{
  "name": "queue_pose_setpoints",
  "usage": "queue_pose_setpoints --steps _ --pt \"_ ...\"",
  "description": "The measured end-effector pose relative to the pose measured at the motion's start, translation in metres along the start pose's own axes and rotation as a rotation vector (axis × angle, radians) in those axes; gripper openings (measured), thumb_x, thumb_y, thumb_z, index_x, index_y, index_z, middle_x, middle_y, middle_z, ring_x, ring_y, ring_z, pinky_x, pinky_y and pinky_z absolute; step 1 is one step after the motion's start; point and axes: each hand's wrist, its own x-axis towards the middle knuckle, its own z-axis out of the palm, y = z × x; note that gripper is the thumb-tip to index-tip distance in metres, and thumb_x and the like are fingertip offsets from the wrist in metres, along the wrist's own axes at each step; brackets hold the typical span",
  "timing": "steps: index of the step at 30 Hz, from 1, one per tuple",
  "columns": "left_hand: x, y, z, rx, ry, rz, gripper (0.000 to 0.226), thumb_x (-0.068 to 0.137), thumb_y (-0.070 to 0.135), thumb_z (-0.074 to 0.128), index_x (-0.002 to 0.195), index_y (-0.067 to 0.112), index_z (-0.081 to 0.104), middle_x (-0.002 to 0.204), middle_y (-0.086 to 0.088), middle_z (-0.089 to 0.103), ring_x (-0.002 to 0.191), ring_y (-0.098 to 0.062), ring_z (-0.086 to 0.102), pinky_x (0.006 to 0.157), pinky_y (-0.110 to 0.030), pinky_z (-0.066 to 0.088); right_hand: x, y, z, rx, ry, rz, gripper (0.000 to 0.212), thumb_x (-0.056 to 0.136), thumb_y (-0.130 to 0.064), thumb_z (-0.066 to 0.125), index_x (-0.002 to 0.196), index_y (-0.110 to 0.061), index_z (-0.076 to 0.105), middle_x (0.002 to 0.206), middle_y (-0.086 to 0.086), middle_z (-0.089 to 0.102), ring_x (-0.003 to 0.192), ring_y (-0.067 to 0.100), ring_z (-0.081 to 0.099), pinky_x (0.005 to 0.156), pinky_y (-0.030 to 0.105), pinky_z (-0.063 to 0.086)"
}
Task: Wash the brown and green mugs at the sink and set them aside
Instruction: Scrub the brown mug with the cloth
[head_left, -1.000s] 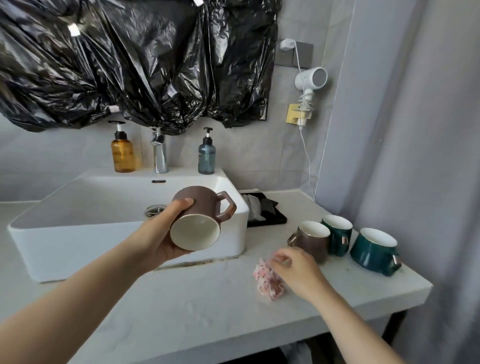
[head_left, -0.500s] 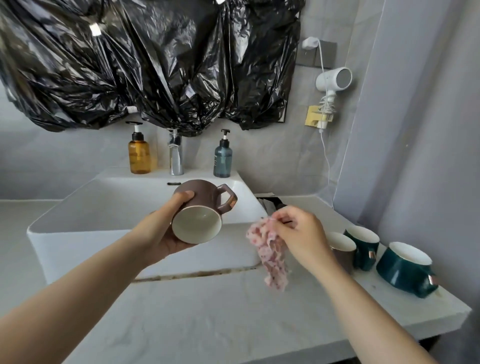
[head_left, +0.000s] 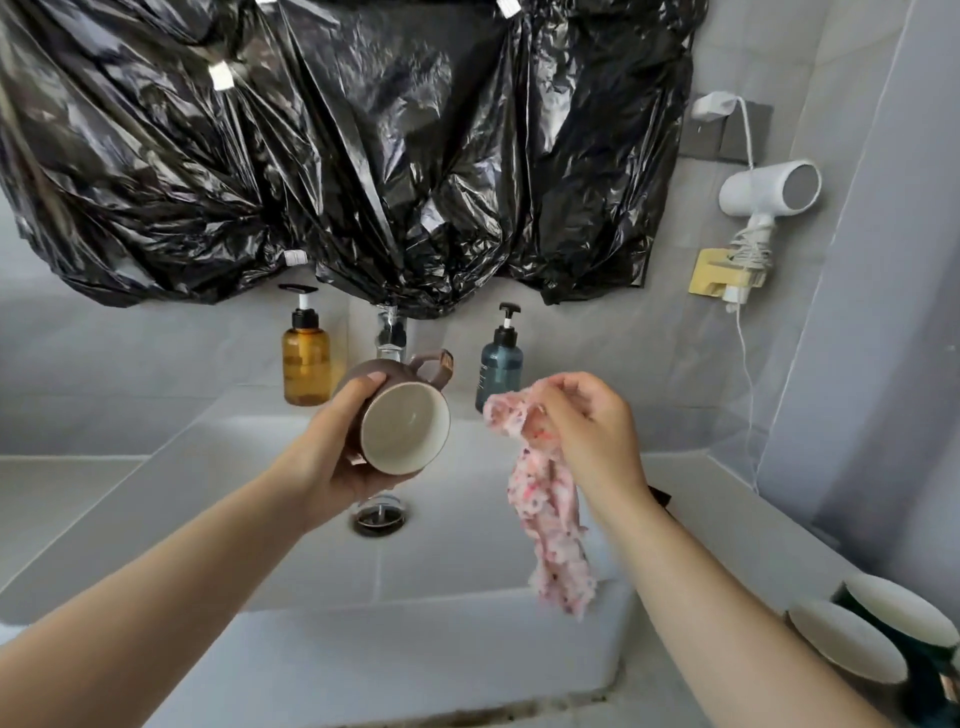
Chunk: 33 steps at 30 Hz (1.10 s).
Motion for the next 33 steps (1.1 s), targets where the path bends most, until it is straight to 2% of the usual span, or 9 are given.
queue_pose_setpoints --steps 5,9,15,19,22,25,28,30,33 --pt "0.052 -0.004 -0.012 0.004 -0.059 0.024 0.019 0.09 0.035 0.066 0.099 0.018 0.066 0.099 -0.006 0.06 0.094 -0.022 0.061 0.071 -0.042 0.062 0.026 0.018 0.034 0.219 -0.085 -0.003 0.011 0.09 -0.011 0.067 0.1 -0.006 0.067 0.075 -0.002 0.067 0.058 0.001 0.059 0.056 0.012 0.044" --pt "0.081 -0.012 -0.026 0.0 -0.149 0.048 0.074 0.055 0.043 0.083 0.123 0.017 0.065 0.104 -0.007 0.068 0.091 -0.02 0.068 0.07 -0.036 0.06 0.036 0.041 0.056 0.245 -0.197 -0.078 0.016 0.085 -0.009 0.072 0.1 -0.01 0.066 0.086 0.0 0.075 0.08 0.01 0.069 0.072 0.019 0.052" --pt "0.099 -0.021 -0.039 0.097 -0.211 0.062 0.058 0.075 0.05 0.073 0.122 0.015 0.067 0.121 -0.014 0.07 0.109 -0.027 0.068 0.08 -0.038 0.059 0.043 0.073 0.083 -0.244 -0.239 -0.597 0.031 0.085 -0.016 0.071 0.116 -0.016 0.067 0.11 -0.005 0.07 0.105 0.012 0.064 0.085 0.03 0.054" --pt "0.099 -0.027 -0.039 0.245 -0.163 0.037 0.061 0.07 0.065 0.062 0.104 0.017 0.074 0.093 -0.007 0.076 0.08 -0.017 0.073 0.069 -0.031 0.058 0.047 0.079 0.09 -0.541 -0.266 -0.93 0.035 0.087 -0.023 0.068 0.12 -0.012 0.068 0.109 -0.002 0.07 0.11 0.02 0.056 0.091 0.028 0.049" --pt "0.101 -0.03 -0.042 0.344 -0.079 0.044 0.072 0.054 0.073 0.061 0.097 0.017 0.072 0.082 -0.006 0.076 0.072 -0.017 0.074 0.064 -0.028 0.058 0.05 0.083 0.091 -0.573 -0.189 -0.941 0.031 0.086 -0.018 0.064 0.116 -0.013 0.071 0.1 0.0 0.068 0.099 0.024 0.055 0.084 0.031 0.047" --pt "0.104 -0.031 -0.045 0.361 -0.028 0.036 0.08 0.051 0.078 0.061 0.101 0.016 0.071 0.096 -0.014 0.076 0.087 -0.026 0.074 0.078 -0.034 0.06 0.05 0.084 0.087 -0.537 -0.153 -0.941 0.036 0.085 -0.006 0.061 0.12 -0.013 0.069 0.099 0.004 0.059 0.093 0.023 0.054 0.078 0.034 0.049" --pt "0.106 -0.032 -0.047 0.333 -0.021 0.027 0.083 0.05 0.075 0.067 0.104 0.012 0.07 0.104 -0.019 0.074 0.097 -0.031 0.073 0.084 -0.037 0.06 0.046 0.083 0.083 -0.448 -0.188 -0.907 0.047 0.082 0.008 0.061 0.123 -0.013 0.067 0.111 0.005 0.054 0.098 0.014 0.057 0.08 0.023 0.051" --pt "0.108 -0.033 -0.048 0.312 -0.027 0.017 0.088 0.046 0.072 0.072 0.108 0.01 0.07 0.102 -0.016 0.075 0.097 -0.028 0.073 0.083 -0.038 0.061 0.046 0.083 0.08 -0.435 -0.22 -0.804 0.039 0.08 0.002 0.065 0.114 -0.017 0.069 0.108 -0.009 0.058 0.093 0.008 0.06 0.079 0.019 0.051" --pt "0.11 -0.035 -0.046 0.316 -0.042 0.032 0.085 0.049 0.07 0.082 0.105 0.008 0.072 0.1 -0.015 0.076 0.095 -0.025 0.074 0.08 -0.037 0.061 0.045 0.085 0.08 -0.645 -0.256 -0.79 0.02 0.085 -0.022 0.064 0.103 -0.025 0.073 0.082 -0.022 0.056 0.083 0.008 0.058 0.067 0.027 0.052"
